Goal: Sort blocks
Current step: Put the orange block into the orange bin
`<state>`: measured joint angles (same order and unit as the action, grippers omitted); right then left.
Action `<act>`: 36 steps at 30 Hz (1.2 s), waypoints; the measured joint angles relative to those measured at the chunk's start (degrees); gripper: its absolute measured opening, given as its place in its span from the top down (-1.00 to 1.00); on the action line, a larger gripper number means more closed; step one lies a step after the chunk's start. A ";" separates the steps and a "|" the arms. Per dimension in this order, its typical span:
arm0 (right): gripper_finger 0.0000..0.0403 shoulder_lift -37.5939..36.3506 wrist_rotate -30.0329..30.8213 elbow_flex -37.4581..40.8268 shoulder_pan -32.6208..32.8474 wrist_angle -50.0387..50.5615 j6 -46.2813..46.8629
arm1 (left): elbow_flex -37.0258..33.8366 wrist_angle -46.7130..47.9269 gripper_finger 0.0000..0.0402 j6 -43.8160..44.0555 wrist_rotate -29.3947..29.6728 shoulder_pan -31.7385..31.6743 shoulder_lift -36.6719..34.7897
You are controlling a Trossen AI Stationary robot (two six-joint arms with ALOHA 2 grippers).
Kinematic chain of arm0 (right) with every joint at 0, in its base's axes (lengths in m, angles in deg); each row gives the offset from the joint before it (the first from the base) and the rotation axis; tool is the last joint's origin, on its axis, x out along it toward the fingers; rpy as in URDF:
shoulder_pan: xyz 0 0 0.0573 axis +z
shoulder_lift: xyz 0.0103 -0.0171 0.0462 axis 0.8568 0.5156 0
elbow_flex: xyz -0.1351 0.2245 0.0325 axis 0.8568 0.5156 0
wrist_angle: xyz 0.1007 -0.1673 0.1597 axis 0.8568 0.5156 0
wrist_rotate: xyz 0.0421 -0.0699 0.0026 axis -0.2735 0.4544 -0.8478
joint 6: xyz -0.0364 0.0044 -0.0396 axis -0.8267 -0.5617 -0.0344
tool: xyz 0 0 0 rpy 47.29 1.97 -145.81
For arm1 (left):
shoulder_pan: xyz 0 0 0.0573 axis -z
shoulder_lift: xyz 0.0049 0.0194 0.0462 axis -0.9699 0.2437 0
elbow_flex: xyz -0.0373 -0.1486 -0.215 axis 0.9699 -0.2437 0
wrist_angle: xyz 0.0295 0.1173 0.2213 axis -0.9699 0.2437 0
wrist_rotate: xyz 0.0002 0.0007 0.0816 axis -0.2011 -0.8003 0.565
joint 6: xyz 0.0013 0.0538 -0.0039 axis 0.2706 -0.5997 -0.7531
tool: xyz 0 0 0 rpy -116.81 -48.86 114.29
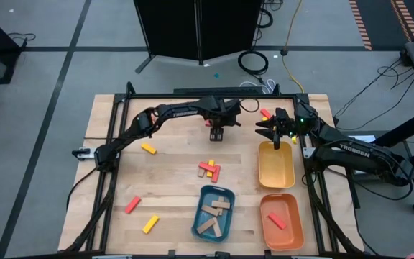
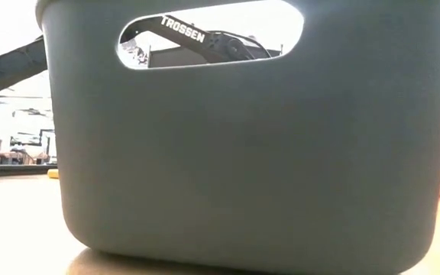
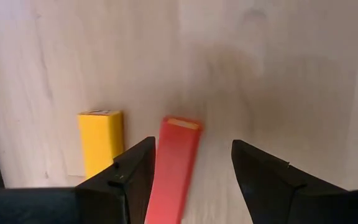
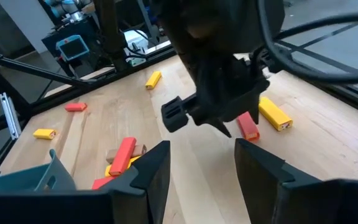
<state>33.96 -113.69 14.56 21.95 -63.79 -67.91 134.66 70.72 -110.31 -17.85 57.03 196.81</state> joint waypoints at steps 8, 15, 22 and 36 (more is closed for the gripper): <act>0.29 0.00 0.00 -0.01 0.00 0.02 1.32 | 0.00 3.83 -0.03 -1.55 -0.96 -1.47 0.00; 0.29 0.00 -1.72 0.00 0.00 0.07 1.73 | -0.02 6.32 -0.03 -4.88 -2.79 -4.52 0.00; 0.29 0.00 -1.75 0.00 0.00 0.06 1.73 | -0.02 6.05 -0.03 -7.49 -1.79 -4.27 0.00; 0.29 0.00 -2.97 0.01 -0.01 0.07 1.73 | -0.02 5.70 -0.03 -12.07 -1.42 -5.03 0.00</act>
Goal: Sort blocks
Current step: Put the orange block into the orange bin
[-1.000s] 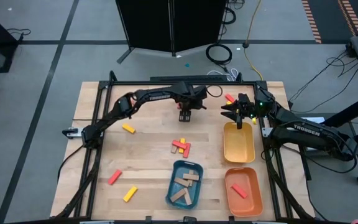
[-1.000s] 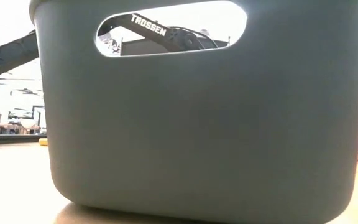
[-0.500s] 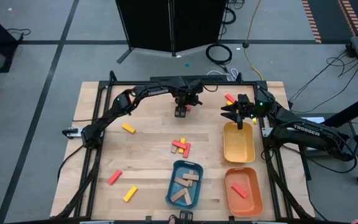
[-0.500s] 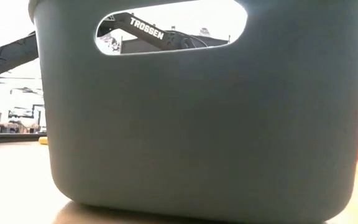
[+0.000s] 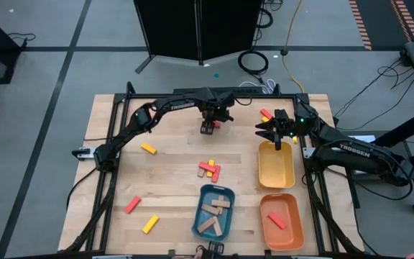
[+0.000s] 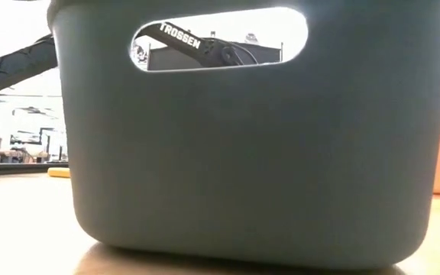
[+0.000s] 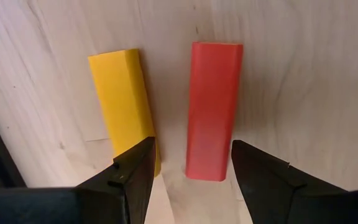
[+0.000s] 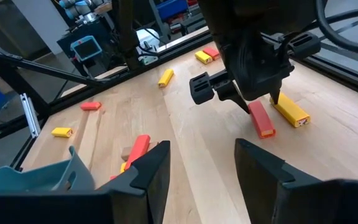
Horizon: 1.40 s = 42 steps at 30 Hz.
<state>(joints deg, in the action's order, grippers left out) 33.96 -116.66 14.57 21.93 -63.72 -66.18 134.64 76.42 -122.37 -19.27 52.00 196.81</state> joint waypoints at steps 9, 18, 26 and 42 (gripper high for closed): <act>0.29 0.00 0.03 0.00 -0.01 0.00 0.00 | -0.02 -1.40 -0.03 -0.57 -0.85 -1.19 0.00; 0.29 -0.02 0.06 -0.02 -0.01 0.37 0.00 | 0.13 -3.39 -0.03 -0.63 -3.69 -2.34 1.36; 0.29 -0.07 0.27 -0.02 0.01 0.44 -0.79 | 0.11 -4.84 -0.03 -3.00 -3.67 -2.34 1.55; 0.29 -0.07 0.27 -0.02 0.01 0.74 -2.94 | -0.25 -4.45 -0.03 -12.44 -6.25 -2.13 0.03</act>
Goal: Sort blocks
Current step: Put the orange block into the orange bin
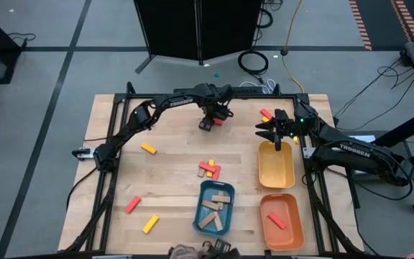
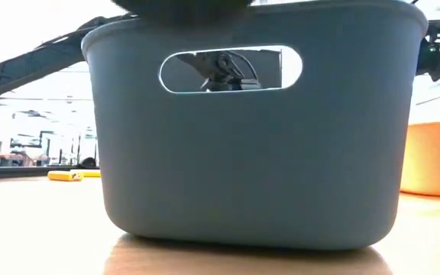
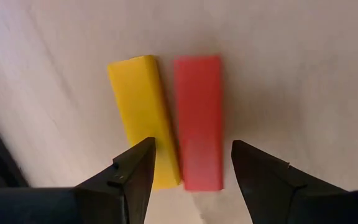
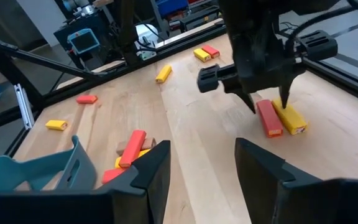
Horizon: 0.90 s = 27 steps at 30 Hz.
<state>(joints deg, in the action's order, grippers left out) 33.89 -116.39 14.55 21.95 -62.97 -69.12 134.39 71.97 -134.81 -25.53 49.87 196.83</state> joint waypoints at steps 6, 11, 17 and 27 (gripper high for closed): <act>0.29 0.00 0.00 0.00 -0.04 0.08 -0.51 | 0.06 1.82 -0.03 0.47 -2.09 1.34 -1.53; 0.29 0.00 0.00 0.00 -0.02 0.62 -0.53 | 0.06 -0.43 -0.03 0.63 -3.32 2.54 -1.27; 0.29 0.00 0.00 0.00 -0.02 0.59 -0.58 | 0.06 -2.56 -0.03 4.92 -3.10 2.63 -1.25; 0.29 0.00 -0.02 0.00 -0.02 0.66 -1.43 | 0.15 -4.77 -0.03 19.88 -1.97 2.04 -1.41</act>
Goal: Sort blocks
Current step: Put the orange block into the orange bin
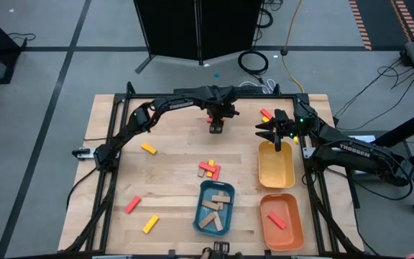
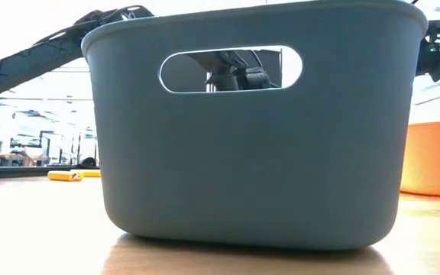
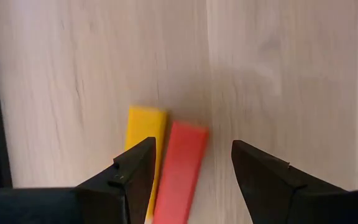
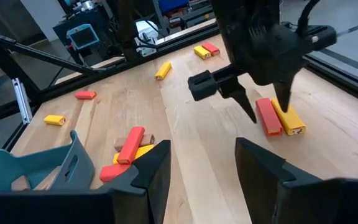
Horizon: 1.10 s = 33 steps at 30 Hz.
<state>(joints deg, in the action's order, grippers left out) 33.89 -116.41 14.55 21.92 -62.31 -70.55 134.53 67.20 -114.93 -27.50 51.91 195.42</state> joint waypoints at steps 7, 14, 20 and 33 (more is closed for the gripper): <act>0.29 0.00 2.72 0.00 0.00 3.49 -0.23 | 0.06 10.48 -0.03 4.42 -6.97 -1.99 -4.57; 0.29 0.27 16.89 -0.13 -0.13 8.88 -0.24 | -7.95 13.19 -0.03 8.55 -17.71 -4.65 -12.06; 0.29 6.49 29.94 -8.20 -2.03 19.08 -0.77 | -24.96 5.72 -0.03 12.81 -16.17 -5.19 -24.17; 0.29 42.94 36.86 -24.41 -12.09 24.13 -6.16 | -73.43 -61.09 -0.03 28.20 -15.84 2.22 -51.75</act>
<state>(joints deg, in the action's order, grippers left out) 76.83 -79.55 -9.86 9.83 -38.18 -76.71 61.11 6.11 -86.73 -43.34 54.13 143.67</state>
